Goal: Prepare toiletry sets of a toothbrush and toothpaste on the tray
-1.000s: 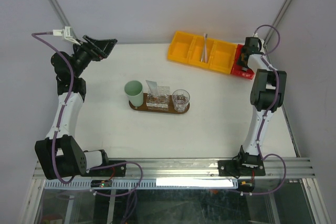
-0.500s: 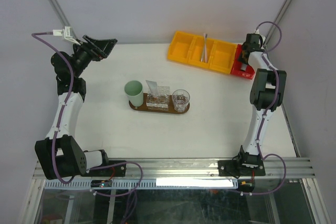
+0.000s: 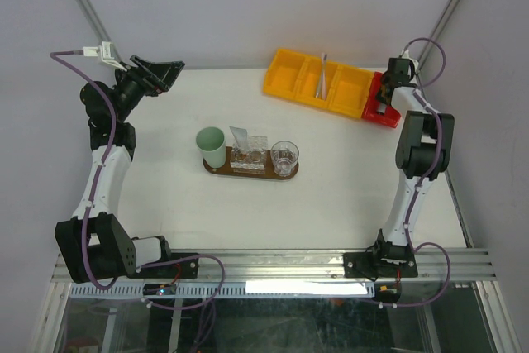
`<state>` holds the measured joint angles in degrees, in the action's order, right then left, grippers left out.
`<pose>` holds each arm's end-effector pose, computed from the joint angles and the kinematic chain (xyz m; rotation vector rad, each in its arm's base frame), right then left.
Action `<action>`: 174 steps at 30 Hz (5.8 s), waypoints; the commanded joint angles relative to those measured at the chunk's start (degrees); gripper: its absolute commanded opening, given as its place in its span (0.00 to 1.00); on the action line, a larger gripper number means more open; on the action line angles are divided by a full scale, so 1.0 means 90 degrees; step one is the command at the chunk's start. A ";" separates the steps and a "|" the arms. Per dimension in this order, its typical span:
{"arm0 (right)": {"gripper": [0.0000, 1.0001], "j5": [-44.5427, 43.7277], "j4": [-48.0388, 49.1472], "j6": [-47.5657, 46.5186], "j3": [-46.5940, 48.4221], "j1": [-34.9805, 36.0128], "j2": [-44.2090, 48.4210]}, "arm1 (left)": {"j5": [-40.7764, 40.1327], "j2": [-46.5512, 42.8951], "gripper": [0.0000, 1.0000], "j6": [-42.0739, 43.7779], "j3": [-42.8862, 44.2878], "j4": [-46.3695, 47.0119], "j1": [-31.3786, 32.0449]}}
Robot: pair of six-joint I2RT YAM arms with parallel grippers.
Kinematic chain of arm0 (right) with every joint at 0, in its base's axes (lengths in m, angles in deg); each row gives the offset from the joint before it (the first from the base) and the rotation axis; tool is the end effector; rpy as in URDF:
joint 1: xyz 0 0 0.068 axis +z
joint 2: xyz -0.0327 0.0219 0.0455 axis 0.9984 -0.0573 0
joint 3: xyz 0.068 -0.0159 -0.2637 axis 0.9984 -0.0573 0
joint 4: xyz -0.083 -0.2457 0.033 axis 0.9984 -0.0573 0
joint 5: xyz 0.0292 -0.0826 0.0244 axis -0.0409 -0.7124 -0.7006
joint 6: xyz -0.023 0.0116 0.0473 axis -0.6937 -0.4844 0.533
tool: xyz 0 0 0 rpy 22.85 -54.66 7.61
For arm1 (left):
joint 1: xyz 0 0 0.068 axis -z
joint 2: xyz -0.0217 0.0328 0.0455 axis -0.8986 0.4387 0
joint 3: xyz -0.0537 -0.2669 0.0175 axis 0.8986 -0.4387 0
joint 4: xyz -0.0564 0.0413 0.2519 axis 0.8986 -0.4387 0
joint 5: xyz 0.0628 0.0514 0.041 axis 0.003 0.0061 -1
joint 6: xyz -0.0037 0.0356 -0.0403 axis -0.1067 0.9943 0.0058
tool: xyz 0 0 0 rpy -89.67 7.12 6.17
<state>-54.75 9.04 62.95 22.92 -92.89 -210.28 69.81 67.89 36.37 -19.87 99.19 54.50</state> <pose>0.4818 -0.0602 0.1952 0.5066 2.2640 -0.2025 0.2889 0.0262 0.3825 -0.1322 1.4747 -0.9725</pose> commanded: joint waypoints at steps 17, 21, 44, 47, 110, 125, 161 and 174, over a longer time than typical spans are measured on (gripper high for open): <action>0.29 0.0340 0.1063 0.0113 -0.0749 -0.0032 0.1595 | 0.0081 -0.0121 0.99 -0.0032 0.0023 0.0296 -0.0049; 0.29 0.0383 0.1112 0.0148 -0.0990 -0.0036 0.1962 | 0.0082 -0.0104 0.99 -0.0044 0.0014 0.0307 -0.0036; 0.30 0.3717 0.1725 0.3211 -0.3599 0.2049 0.6451 | 0.0334 -0.0112 0.94 0.0483 0.0531 -0.0280 0.2525; 0.30 0.3172 0.1785 0.3546 -0.3725 0.2626 0.6573 | -0.0022 -0.0125 0.92 0.1131 0.0743 -0.1065 0.3169; 0.75 0.1002 0.2144 0.3548 -0.3796 0.4708 0.6271 | -0.2817 0.0987 0.13 0.3750 0.2006 -0.4083 0.5603; 0.89 0.4396 0.0889 0.1347 -0.3385 0.1945 0.7077 | -0.0572 0.1077 0.00 0.2680 0.1665 -0.2858 0.4589; 0.55 0.3866 0.8716 0.6849 -0.6144 0.2598 0.5609 | 0.0863 0.0809 0.00 -0.1908 -0.0373 0.2785 0.3440; 0.23 0.3296 0.9522 0.7045 -0.5943 0.3154 0.4996 | 0.0868 0.0851 0.00 -0.1922 -0.0399 0.2804 0.3406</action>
<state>-22.84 89.23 125.33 -32.36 -65.59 -164.91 77.07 77.60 19.83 -24.16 118.90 85.23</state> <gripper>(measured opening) 0.280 0.328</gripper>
